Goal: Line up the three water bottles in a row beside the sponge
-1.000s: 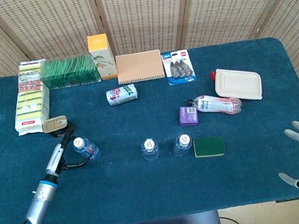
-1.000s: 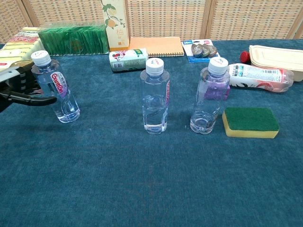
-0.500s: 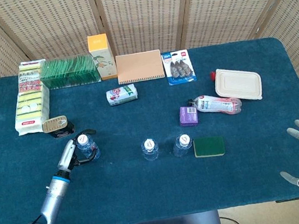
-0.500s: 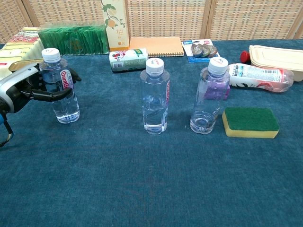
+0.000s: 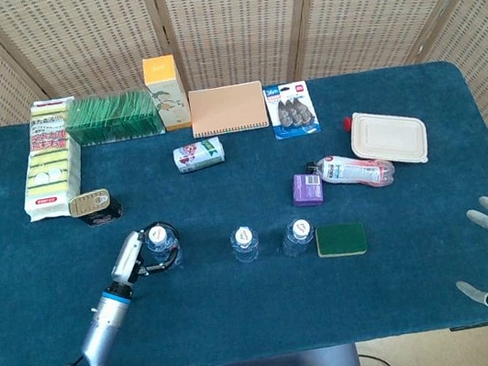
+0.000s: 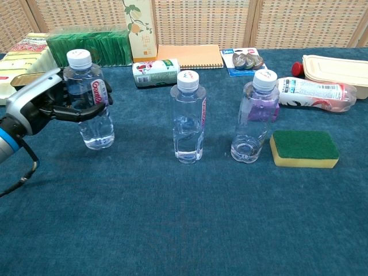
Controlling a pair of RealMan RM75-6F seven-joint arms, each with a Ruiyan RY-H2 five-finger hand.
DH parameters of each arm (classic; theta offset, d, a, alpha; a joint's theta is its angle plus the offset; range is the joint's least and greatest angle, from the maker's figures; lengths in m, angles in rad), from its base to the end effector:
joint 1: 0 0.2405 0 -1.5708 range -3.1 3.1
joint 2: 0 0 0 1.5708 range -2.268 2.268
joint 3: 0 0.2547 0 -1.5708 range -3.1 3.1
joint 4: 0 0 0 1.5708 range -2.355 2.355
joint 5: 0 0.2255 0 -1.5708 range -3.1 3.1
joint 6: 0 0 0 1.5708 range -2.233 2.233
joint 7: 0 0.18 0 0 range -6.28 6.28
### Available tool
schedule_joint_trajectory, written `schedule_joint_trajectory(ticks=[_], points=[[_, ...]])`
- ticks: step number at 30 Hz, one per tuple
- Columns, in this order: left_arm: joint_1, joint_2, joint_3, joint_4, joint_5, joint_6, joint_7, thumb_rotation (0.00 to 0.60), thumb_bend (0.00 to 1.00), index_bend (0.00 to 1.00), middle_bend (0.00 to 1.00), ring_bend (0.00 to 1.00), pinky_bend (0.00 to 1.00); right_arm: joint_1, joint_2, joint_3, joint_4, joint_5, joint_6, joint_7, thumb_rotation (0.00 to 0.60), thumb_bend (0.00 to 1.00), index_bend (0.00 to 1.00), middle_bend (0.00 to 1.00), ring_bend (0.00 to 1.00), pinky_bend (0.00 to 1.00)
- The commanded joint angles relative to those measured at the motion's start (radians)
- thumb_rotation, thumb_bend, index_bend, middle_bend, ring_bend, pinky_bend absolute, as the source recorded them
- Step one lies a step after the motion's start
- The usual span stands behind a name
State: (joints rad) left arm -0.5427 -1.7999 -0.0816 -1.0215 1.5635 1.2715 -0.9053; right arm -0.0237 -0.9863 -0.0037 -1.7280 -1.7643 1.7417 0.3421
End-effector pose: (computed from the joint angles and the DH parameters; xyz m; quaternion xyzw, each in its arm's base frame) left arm -0.1929 0.3391 -0.0669 -0.5030 -0.5895 -0.6068 0.1769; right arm -0.2665 -0.1671 0.1890 0.5474 -0.4047 0.5537 0.4796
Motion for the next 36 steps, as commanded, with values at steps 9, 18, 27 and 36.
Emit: schedule_joint_trajectory(ticks=[9,18,27,36], points=[[-0.079,-0.091,-0.027,0.019,0.001,-0.056,0.064,0.6,0.48,0.65,0.54,0.44,0.5,-0.001,0.006,0.003,0.001,0.008,0.004,0.013,0.6,0.0,0.16,0.08,0.02,0.0],[-0.106,-0.155,-0.035,0.084,-0.01,-0.071,0.06,0.6,0.48,0.65,0.54,0.44,0.5,-0.002,0.006,0.005,0.008,0.015,0.006,0.024,0.6,0.0,0.16,0.08,0.02,0.0],[-0.123,-0.189,-0.025,0.128,-0.012,-0.09,0.051,0.6,0.48,0.65,0.54,0.43,0.5,-0.002,0.007,0.003,0.004,0.011,0.004,0.021,0.6,0.0,0.16,0.08,0.02,0.0],[-0.128,-0.187,-0.012,0.141,-0.018,-0.114,0.06,0.6,0.48,0.57,0.32,0.16,0.36,-0.002,0.008,0.002,0.007,0.01,0.005,0.025,0.6,0.0,0.16,0.08,0.02,0.0]])
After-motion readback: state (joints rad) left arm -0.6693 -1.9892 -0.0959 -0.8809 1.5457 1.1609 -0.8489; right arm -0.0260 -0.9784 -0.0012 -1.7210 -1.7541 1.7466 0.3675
